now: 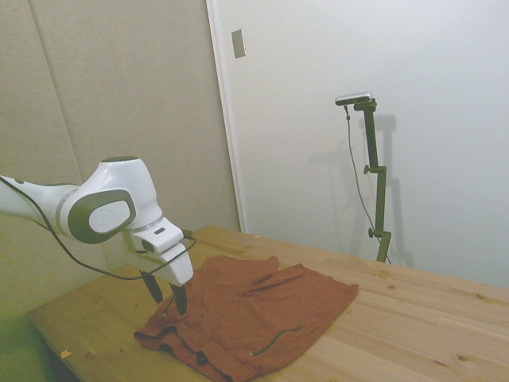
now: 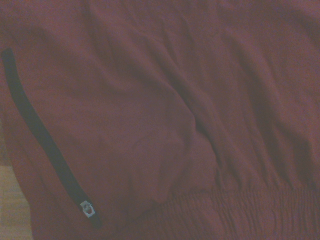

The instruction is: Fold the shorts

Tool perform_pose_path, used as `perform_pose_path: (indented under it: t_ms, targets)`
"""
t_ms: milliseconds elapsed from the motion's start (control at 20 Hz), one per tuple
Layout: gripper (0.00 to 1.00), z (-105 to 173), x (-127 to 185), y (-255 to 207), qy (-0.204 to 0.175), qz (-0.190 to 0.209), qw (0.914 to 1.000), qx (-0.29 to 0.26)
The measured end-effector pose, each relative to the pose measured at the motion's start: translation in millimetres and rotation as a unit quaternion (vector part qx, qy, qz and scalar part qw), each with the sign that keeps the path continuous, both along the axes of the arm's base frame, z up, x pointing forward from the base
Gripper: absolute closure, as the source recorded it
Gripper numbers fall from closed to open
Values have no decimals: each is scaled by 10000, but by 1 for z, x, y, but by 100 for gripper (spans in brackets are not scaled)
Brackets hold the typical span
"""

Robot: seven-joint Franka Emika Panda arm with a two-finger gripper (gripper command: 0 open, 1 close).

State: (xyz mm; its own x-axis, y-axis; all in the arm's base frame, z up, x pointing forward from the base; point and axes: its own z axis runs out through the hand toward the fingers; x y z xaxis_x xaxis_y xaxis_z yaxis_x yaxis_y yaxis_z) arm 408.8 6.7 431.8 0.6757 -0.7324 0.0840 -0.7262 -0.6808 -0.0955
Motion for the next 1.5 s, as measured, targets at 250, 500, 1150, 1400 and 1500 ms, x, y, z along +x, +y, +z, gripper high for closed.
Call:
perform_pose_path:
  t_ms: [250,500,1150,1400,1500]
  targets:
    - [0,-1,1,8,-41,240,9981,-570]
    - [0,3,-1,78,-452,613,9802,-1828]
    - [0,-64,-42,193,-372,1491,9011,-4055]
    - [0,-91,-37,216,-211,1608,9030,-3980]
    - [0,-98,-32,222,-183,1636,9037,-3953]
